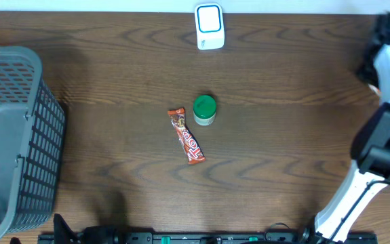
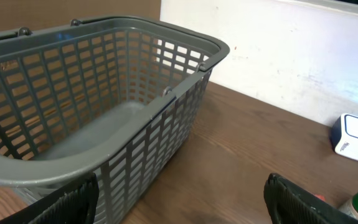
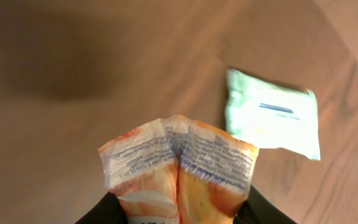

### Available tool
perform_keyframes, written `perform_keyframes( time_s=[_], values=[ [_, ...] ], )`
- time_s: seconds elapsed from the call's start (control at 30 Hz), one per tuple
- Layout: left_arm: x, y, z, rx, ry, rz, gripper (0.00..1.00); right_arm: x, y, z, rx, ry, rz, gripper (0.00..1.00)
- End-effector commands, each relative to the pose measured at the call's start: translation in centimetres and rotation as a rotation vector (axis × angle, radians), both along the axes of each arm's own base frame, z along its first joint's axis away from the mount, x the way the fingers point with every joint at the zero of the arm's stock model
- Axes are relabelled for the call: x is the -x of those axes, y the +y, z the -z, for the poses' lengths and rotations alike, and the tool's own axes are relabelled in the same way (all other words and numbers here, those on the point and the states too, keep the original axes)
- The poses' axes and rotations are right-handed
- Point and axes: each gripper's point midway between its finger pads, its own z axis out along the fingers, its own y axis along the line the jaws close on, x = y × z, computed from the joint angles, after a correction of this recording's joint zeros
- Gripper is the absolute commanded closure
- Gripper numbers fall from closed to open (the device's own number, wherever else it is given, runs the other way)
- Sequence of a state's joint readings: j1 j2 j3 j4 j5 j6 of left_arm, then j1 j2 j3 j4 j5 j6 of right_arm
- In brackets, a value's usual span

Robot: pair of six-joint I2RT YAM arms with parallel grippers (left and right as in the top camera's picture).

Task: Scan the item barcode
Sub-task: 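Move the Kleenex pack to the right table edge and release it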

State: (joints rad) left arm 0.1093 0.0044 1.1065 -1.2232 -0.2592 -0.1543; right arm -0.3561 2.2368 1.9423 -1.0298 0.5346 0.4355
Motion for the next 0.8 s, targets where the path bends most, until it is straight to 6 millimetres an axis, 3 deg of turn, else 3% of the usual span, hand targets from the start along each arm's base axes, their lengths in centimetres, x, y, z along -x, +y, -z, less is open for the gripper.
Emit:
perform_keyframes(
  time_s=[0.0,0.03,0.07,0.1,0.13,0.17,0.23,0.33,0.4,0.47,0.53,0.6,0.7,0.77],
  values=[
    [-0.1,-0.2,-0.1,0.003,-0.005,0.017,0.15,2.3,-1.7,3.2,-0.101,0.015,0.093,0.67],
    [-0.1,-0.2,-0.1,0.003,-0.005,0.017,0.15,2.9,-2.3,3.8,-0.131,0.012,0.113,0.64],
    [-0.1,-0.2,-0.1,0.004,-0.005,0.017,0.15,3.3,-2.7,4.2,-0.159,0.005,0.129,0.53],
    [-0.1,-0.2,-0.1,0.003,-0.005,0.017,0.15,3.5,-3.0,4.3,-0.179,-0.006,0.138,0.37],
    [-0.1,-0.2,-0.1,0.003,-0.005,0.017,0.15,3.5,-3.2,4.0,-0.200,-0.026,0.142,0.12],
    [-0.1,-0.2,-0.1,0.003,-0.005,0.017,0.15,3.0,-3.1,3.3,-0.233,-0.053,0.116,0.01],
    [-0.1,-0.2,-0.1,0.004,-0.005,0.017,0.15,1.9,-2.6,1.2,-0.273,-0.107,0.060,0.01],
    [-0.1,-0.2,-0.1,0.003,-0.005,0.017,0.15,-0.1,-0.6,-4.3,-0.315,-0.221,-0.004,0.01],
    [-0.1,-0.2,-0.1,0.004,-0.005,0.017,0.15,-1.4,2.8,-7.8,-0.390,-0.301,-0.080,0.01],
    [-0.1,-0.2,-0.1,0.004,-0.005,0.017,0.15,-2.3,7.7,-10.8,-0.488,-0.367,-0.160,0.01],
    [-0.1,-0.2,-0.1,0.003,-0.005,0.017,0.15,-3.0,12.6,-12.4,-0.580,-0.390,-0.240,0.01],
    [-0.1,-0.2,-0.1,0.004,-0.005,0.017,0.15,-3.5,18.5,-13.1,-0.692,-0.381,-0.352,0.01],
    [-0.1,-0.2,0.0,0.003,-0.005,0.017,0.15,-3.4,25.5,-12.5,-0.770,-0.309,-0.433,0.01],
    [-0.1,-0.2,0.0,0.004,-0.005,0.017,0.15,-1.4,29.5,-10.9,-0.834,-0.210,-0.273,0.01]
  ],
)
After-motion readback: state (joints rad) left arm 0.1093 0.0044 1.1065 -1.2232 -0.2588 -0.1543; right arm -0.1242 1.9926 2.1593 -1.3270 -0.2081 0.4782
